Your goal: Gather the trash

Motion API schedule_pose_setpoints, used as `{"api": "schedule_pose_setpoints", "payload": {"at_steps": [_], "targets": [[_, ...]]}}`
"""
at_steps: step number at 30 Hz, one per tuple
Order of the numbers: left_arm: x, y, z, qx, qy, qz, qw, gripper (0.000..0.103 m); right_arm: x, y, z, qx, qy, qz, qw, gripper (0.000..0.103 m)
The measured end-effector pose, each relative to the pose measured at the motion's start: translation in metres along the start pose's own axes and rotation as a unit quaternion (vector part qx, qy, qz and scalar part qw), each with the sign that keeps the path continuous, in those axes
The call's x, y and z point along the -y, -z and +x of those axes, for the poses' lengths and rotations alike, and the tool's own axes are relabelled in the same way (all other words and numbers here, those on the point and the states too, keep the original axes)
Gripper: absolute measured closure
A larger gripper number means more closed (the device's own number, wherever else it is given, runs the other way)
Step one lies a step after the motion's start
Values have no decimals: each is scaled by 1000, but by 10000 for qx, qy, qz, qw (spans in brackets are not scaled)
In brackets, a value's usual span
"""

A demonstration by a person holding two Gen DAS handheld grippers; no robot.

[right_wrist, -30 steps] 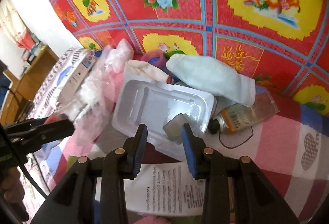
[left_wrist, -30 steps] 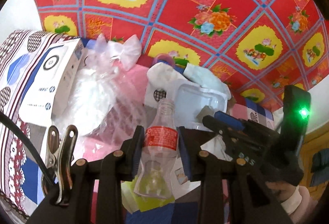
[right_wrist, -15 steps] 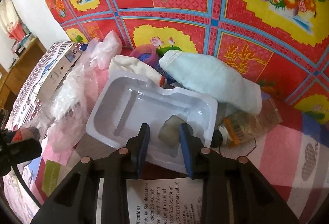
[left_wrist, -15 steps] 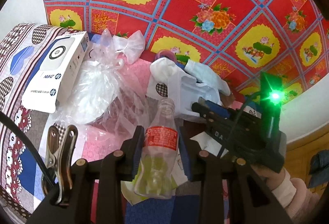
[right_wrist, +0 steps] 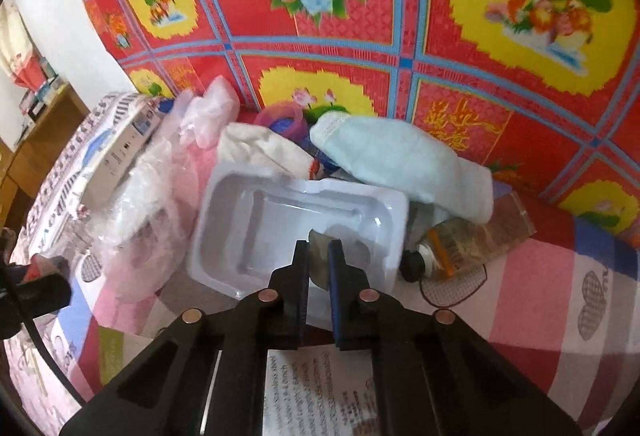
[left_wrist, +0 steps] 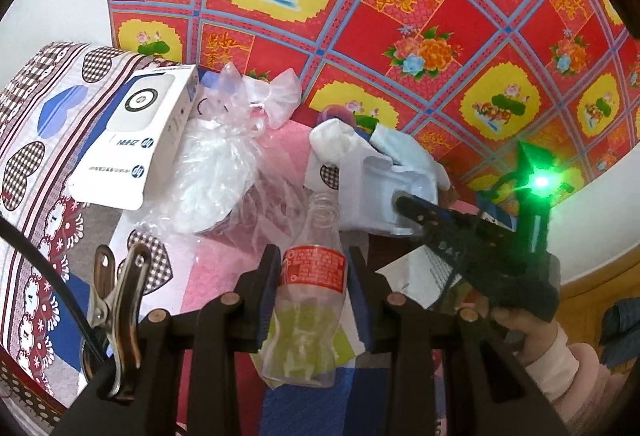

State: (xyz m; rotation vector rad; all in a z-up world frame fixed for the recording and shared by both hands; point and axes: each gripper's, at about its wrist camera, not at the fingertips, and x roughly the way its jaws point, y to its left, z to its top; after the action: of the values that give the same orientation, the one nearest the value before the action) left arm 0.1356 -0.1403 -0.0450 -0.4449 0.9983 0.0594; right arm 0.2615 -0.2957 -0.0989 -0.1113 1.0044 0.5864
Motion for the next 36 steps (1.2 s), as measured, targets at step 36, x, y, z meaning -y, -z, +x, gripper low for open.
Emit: {"api": "schedule_pose_setpoints", "payload": {"at_steps": [36], "targets": [[-6, 39, -69, -267, 703, 1635, 9837, 69, -89, 105, -154, 1233, 461, 1428, 9810, 94]]}}
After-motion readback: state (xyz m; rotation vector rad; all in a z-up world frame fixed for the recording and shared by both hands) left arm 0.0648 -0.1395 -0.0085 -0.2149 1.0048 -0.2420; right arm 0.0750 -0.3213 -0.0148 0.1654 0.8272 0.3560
